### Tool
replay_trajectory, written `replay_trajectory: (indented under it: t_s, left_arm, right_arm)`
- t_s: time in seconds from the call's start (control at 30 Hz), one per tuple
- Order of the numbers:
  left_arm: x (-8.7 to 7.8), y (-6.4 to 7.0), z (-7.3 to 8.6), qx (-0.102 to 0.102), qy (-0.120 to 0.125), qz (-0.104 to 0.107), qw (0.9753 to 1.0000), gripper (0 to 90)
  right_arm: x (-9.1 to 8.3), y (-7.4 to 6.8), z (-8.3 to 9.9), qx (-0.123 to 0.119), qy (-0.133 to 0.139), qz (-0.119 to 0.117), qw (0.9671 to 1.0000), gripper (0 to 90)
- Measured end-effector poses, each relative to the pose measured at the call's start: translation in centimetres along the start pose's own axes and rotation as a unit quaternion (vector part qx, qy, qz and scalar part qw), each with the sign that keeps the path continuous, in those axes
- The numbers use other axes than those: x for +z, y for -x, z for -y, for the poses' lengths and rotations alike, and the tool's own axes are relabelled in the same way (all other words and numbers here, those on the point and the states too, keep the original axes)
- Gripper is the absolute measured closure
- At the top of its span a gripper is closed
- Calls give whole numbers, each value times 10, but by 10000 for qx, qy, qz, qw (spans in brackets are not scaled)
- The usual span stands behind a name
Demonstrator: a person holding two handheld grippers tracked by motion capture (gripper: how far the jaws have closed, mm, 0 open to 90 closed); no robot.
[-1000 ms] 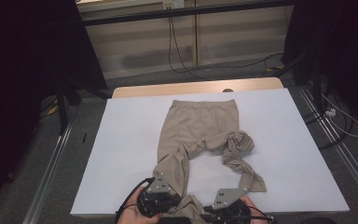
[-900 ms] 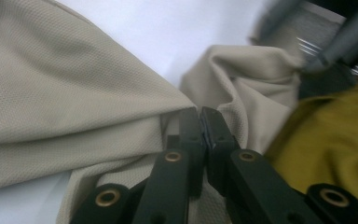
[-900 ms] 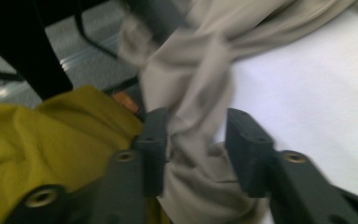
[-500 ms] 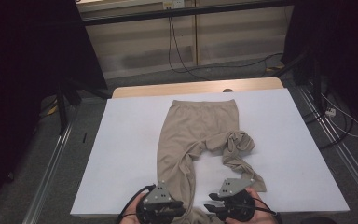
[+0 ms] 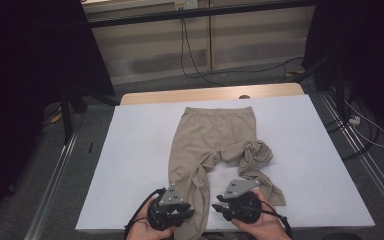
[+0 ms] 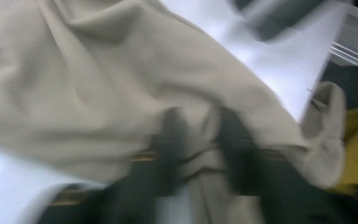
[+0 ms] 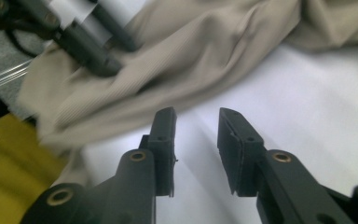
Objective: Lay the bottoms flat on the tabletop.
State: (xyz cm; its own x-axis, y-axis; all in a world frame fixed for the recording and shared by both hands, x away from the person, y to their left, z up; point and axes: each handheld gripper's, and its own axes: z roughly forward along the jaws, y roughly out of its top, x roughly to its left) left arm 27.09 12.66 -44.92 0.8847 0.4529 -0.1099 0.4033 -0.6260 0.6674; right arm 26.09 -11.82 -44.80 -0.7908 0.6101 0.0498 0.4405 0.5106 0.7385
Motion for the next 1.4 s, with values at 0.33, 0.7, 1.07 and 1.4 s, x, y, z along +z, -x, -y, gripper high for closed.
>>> replay_trajectory:
  t_s: [0.33, 0.7, 1.07, 1.4]
  left_arm:
    - [-8, 0, 3, -71, 67, 59, 9999, 843]
    - [-23, -10, 7, -318, 173, -23, 9993, 887]
    - [-28, -9, 5, -398, 330, 2, 9987, 855]
    - [-1, -11, -3, -203, 62, -75, 9997, 508]
  right_arm:
    - [38, 9, -22, -152, 3, 177, 9997, 764]
    - [2, -3, 5, 104, -12, -33, 9999, 893]
    - [-23, -10, 21, 191, -44, 76, 9998, 891]
    - [-11, 18, 8, 327, 86, 235, 9992, 867]
